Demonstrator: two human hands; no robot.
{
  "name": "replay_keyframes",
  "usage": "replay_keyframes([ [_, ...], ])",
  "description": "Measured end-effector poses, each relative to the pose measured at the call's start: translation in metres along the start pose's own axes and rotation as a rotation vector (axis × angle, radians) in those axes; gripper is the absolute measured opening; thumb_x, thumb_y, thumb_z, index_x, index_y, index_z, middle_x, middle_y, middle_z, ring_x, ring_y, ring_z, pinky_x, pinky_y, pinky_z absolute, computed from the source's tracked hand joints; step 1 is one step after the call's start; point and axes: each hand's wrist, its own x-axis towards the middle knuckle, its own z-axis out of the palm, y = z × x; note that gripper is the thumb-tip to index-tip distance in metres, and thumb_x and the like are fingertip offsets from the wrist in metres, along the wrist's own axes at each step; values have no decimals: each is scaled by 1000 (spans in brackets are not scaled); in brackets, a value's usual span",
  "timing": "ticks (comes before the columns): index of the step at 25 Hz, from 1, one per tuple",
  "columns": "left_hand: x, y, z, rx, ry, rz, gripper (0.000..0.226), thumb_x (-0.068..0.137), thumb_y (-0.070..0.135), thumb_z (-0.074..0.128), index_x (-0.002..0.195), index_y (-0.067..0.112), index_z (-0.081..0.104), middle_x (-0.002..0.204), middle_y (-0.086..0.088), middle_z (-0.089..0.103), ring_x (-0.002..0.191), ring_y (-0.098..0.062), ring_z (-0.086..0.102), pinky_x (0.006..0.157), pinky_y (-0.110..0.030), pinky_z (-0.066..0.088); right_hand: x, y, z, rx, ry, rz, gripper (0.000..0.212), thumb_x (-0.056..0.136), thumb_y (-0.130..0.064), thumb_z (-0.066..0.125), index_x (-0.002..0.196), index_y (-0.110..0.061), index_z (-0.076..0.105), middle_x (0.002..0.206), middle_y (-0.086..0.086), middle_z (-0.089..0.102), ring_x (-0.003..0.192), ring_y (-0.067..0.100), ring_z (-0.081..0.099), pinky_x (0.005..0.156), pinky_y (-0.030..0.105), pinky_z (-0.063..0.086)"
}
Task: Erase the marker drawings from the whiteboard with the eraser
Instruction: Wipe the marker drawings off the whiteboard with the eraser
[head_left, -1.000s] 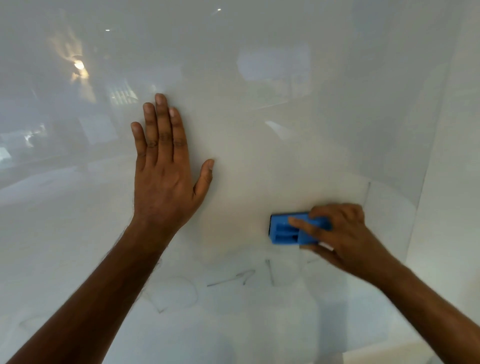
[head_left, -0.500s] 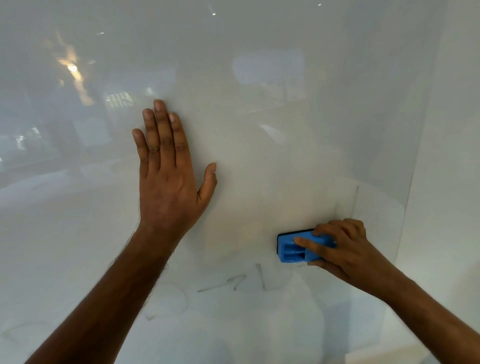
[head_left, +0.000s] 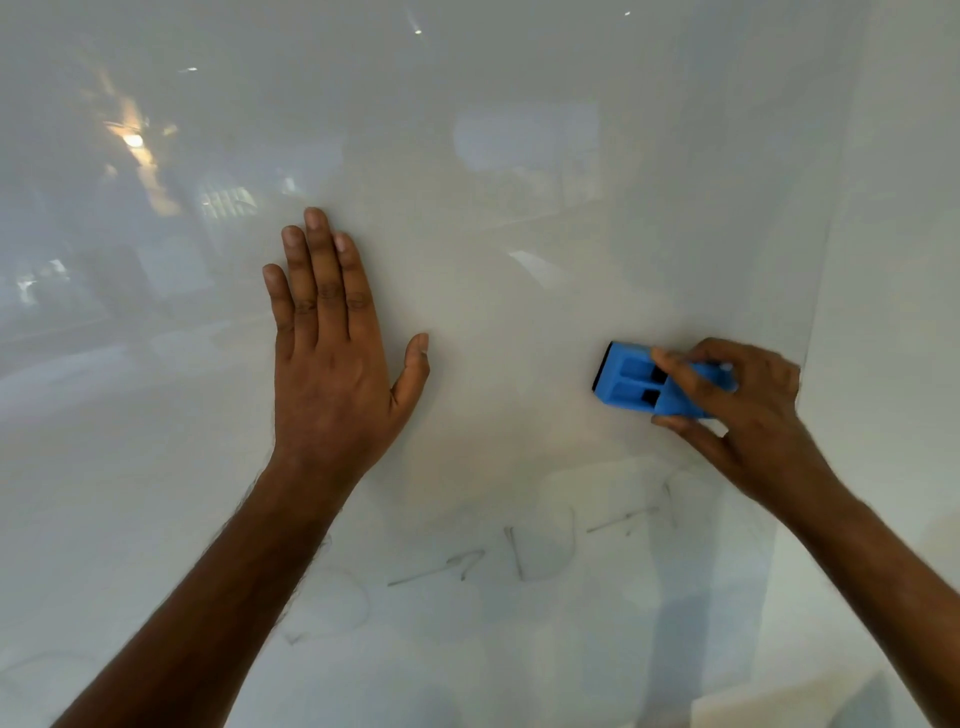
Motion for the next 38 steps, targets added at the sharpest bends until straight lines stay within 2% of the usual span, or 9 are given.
replay_keyframes([
  [5, -1, 2, -1, -10, -15, 10, 90, 113, 50, 42, 167, -12, 7, 175, -35, 2, 165, -51, 1, 137, -56, 0, -71, -19, 26, -26, -149, -77, 59, 103, -50, 47, 159, -42, 32, 134, 8, 55, 120, 29, 52, 101, 49, 35],
  [8, -2, 2, -1, -15, -18, 16, 89, 112, 50, 41, 167, -12, 7, 175, -35, 2, 165, -50, 0, 137, -57, 0, -56, -6, 14, -77, -129, -97, 56, 101, -50, 50, 156, -41, 39, 133, 8, 58, 117, 31, 55, 98, 51, 37],
  [15, -3, 4, 2, -16, -10, 13, 89, 113, 49, 42, 167, -13, 8, 175, -37, 3, 164, -53, 3, 136, -57, 0, -13, 16, -10, -40, 28, 128, 60, 95, -46, 62, 152, -30, 49, 138, 10, 53, 125, 32, 50, 102, 53, 32],
  [24, -6, 10, 3, 5, -1, 12, 94, 112, 57, 42, 167, -13, 11, 174, -38, 6, 164, -54, 5, 136, -57, -1, -96, 1, 10, 72, -63, 262, 57, 95, -47, 59, 149, -28, 52, 138, 6, 52, 127, 29, 51, 107, 50, 32],
  [26, -7, 10, 4, 8, 4, 21, 95, 112, 58, 42, 167, -13, 11, 174, -37, 6, 164, -54, 5, 136, -56, -2, -122, -4, 18, 154, -76, 388, 58, 94, -51, 59, 148, -30, 53, 138, 0, 48, 126, 18, 48, 106, 53, 35],
  [28, -7, 10, 5, 10, 9, 20, 95, 112, 59, 42, 167, -13, 11, 174, -38, 7, 164, -54, 6, 136, -55, -3, -142, -13, 25, 261, -71, 553, 55, 96, -48, 68, 147, -35, 54, 138, -17, 42, 126, -1, 39, 104, 60, 41],
  [31, -9, 11, 5, -1, 17, 23, 96, 112, 58, 44, 166, -14, 12, 174, -38, 8, 163, -55, 7, 136, -55, -3, -163, -35, 38, 363, -73, 731, 64, 88, -37, 73, 148, -46, 51, 137, -30, 35, 127, -4, 35, 94, 66, 49],
  [35, -11, 12, 6, -2, 1, 38, 96, 112, 58, 44, 166, -14, 12, 174, -38, 7, 163, -55, 7, 136, -57, -2, -178, -62, 57, 366, -53, 734, 70, 86, -32, 75, 148, -48, 47, 136, -29, 36, 127, -2, 37, 100, 65, 46],
  [38, -11, 11, 6, 5, -5, 46, 97, 112, 59, 44, 166, -14, 11, 174, -38, 7, 163, -55, 6, 136, -57, -1, -179, -78, 67, 354, -56, 697, 65, 91, -37, 74, 150, -45, 49, 138, -21, 41, 126, 6, 42, 104, 60, 41],
])
